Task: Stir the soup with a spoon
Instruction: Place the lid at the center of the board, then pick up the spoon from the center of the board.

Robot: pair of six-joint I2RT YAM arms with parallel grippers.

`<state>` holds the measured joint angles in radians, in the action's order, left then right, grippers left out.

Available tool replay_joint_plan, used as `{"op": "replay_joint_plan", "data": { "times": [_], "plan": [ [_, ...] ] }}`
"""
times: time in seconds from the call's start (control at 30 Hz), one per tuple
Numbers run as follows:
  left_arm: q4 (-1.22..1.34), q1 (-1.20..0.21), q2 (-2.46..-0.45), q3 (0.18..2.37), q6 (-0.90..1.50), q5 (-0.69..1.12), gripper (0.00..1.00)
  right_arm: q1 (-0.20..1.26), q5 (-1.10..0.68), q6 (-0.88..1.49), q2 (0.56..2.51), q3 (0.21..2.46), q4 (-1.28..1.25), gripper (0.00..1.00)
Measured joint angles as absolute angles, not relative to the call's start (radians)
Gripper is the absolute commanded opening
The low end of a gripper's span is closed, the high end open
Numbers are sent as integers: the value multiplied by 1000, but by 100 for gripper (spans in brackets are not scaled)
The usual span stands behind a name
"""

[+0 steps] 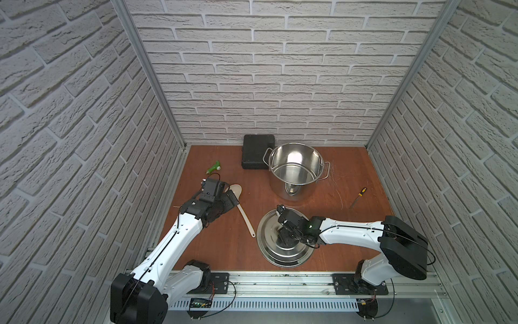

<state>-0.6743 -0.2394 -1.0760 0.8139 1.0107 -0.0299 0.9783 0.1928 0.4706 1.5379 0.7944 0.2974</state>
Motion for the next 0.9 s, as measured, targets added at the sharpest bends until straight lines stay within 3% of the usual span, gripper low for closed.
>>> {"op": "replay_joint_plan", "data": {
  "times": [0.1, 0.4, 0.63, 0.9],
  "plan": [
    [-668, -262, -1129, 814, 1028, -30, 87, 978, 196, 468, 1518, 793, 322, 88],
    [-529, -323, -1259, 754, 1106, 9, 63, 978, 261, 436, 1354, 841, 494, 84],
    [-425, -360, -1359, 723, 1176, 34, 62, 978, 351, 386, 1238, 963, 609, 79],
    [-339, -399, -1462, 722, 1236, 31, 56, 978, 431, 363, 1255, 1042, 712, 75]
  ]
}}
